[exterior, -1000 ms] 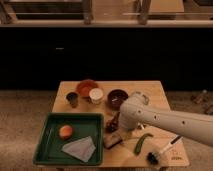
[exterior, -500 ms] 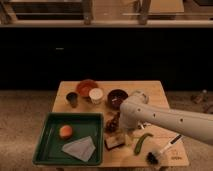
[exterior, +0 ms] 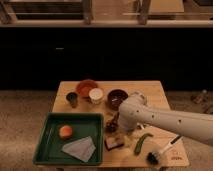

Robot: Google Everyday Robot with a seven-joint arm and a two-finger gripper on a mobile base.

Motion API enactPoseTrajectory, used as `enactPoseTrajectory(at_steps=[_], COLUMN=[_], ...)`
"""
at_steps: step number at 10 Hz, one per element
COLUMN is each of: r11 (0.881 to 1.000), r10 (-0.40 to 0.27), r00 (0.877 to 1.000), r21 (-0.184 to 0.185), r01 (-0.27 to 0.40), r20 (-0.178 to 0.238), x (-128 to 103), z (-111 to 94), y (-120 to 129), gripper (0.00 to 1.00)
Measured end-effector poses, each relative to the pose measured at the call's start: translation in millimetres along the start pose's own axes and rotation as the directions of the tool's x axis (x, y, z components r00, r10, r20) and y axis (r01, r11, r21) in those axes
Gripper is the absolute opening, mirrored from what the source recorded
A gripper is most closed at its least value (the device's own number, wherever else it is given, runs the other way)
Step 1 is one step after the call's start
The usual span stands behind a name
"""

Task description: Place eraser in metal cup

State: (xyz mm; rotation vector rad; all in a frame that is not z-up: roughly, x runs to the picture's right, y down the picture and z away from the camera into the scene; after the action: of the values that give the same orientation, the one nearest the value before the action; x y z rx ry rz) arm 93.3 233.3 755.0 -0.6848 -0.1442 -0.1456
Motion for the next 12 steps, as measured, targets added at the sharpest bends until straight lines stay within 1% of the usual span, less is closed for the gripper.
enactPoseTrajectory(at_steps=[2,4,5,8,10,12], r11=[0.999,0.999,0.998,0.998,0.997,0.996], r10=[-0.022,-0.034,-0.043,-0.059,-0.072,-0.088], r00=[1.0,0.999,0.999,0.998,0.997,0.995], r21=[0.026,0.035,0.036,0.02,0.004,-0.019], r01=[0.022,0.034,0.042,0.059,0.072,0.087], r20=[0.005,0.008,0.006,-0.004,-0.017,-0.039], x=[-4.0,-5.4,-4.9,-7.1,-8.7,-10.7], z=[3.7,8.7,14.5,34.6,46.7,56.7], y=[1.8,3.2,3.6,3.7,3.9,4.8], gripper=[0.76,0.76,0.76,0.76,0.76,0.76])
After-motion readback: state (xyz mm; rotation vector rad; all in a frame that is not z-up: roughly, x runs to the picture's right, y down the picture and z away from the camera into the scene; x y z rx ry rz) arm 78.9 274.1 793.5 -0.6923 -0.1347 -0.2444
